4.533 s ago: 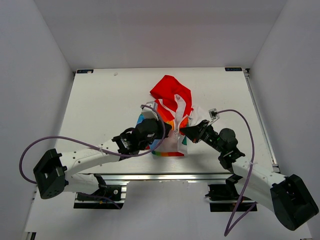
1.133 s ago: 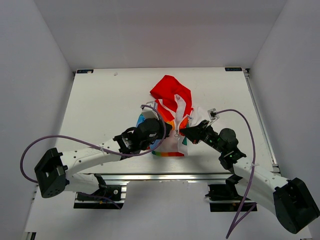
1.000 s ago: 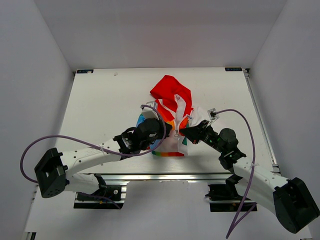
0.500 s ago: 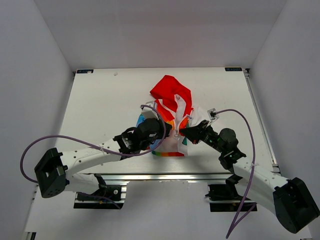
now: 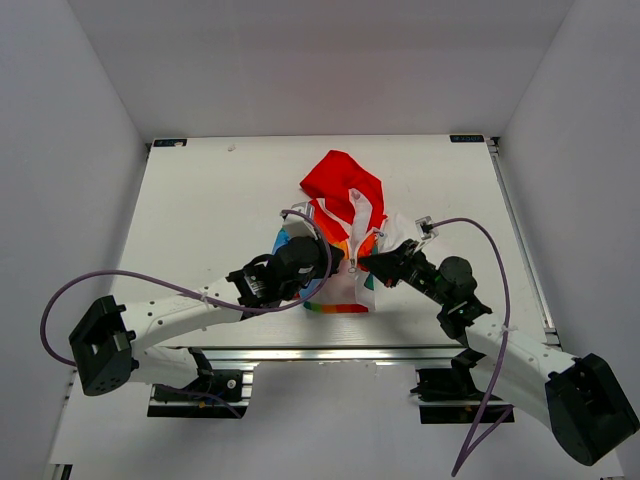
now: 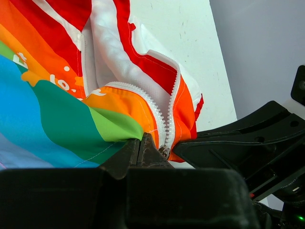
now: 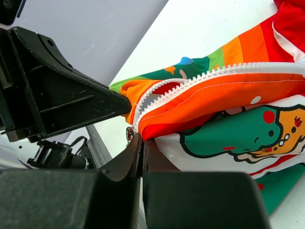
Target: Zip up the jacket
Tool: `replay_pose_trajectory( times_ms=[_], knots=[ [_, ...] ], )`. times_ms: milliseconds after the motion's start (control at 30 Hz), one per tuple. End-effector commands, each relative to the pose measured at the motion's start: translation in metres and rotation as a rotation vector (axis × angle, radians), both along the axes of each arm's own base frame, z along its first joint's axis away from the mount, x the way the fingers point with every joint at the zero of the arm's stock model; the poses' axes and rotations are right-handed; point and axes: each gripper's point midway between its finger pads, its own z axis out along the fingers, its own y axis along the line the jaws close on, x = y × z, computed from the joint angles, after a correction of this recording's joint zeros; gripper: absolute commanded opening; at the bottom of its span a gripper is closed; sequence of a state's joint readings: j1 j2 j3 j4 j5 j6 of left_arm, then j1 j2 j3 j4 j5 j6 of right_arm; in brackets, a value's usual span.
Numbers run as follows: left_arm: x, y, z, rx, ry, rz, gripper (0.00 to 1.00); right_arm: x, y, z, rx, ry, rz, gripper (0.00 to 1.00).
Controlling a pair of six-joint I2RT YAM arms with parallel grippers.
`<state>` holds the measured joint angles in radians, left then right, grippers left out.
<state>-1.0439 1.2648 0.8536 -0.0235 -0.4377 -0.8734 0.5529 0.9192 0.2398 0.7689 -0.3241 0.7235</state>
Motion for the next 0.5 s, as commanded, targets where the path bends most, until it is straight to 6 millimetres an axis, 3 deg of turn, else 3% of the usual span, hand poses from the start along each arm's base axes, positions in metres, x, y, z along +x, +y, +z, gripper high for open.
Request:
replay_pose_trajectory(
  times_ms=[0, 467],
  knots=[
    [-0.0015, -0.0019, 0.0116, -0.024, -0.010, -0.001, 0.00, 0.0017, 0.0031, 0.0267, 0.057, -0.071, 0.003, 0.00],
    [-0.0024, -0.0004, 0.0096, -0.015, -0.018, 0.005, 0.00, 0.0090, -0.0021, 0.0268, 0.080, -0.028, -0.056, 0.00]
  ],
)
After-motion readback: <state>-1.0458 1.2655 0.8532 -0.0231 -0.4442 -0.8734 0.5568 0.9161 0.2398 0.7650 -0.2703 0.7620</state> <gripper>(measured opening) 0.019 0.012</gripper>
